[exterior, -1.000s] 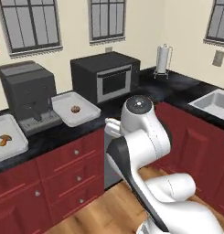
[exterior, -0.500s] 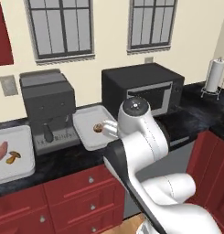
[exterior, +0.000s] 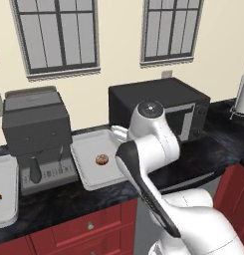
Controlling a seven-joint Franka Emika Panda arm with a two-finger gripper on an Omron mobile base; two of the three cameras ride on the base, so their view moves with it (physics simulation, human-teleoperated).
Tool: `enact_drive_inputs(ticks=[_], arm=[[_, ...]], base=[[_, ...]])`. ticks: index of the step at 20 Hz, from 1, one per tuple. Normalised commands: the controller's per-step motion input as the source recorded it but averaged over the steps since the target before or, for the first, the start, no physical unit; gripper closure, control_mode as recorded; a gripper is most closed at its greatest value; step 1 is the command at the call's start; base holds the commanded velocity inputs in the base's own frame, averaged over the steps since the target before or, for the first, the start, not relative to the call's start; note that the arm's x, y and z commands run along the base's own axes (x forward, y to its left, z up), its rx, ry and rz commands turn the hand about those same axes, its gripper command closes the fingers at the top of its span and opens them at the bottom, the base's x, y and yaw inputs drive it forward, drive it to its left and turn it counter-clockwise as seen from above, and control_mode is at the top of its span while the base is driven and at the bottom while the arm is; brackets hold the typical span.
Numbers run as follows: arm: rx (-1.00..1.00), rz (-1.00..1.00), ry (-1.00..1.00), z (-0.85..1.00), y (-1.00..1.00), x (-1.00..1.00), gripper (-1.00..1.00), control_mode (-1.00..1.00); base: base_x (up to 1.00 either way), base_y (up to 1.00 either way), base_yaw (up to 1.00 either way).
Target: Place one mushroom and one steak in each tupperware on the nearby counter, to pack two identical lunches.
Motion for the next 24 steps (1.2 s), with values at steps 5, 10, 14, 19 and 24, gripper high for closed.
enact_drive_inputs(ticks=[5, 10, 14, 19, 24], arm=[[0.09, 0.08, 0.18, -0.52, 0.36, 1.00, 1.00, -1.00], [0.00, 0.07, 0.26, -0.51, 0.59, 0.91, 1.00, -1.00], [0.00, -0.02, 0.12, -0.28, 0.06, 0.68, 1.00, -1.00], [0.00, -0.09, 0.19, -0.77, 0.27, 0.77, 1.00, -1.00], [-0.01, -0.15, 0.19, -0.66, 0.51, 0.32, 1.00, -1.00]], base=[[0.00, 0.00, 0.00], [0.00, 0.00, 0.00], [0.00, 0.00, 0.00], [0.00, 0.00, 0.00], [0.00, 0.00, 0.00]])
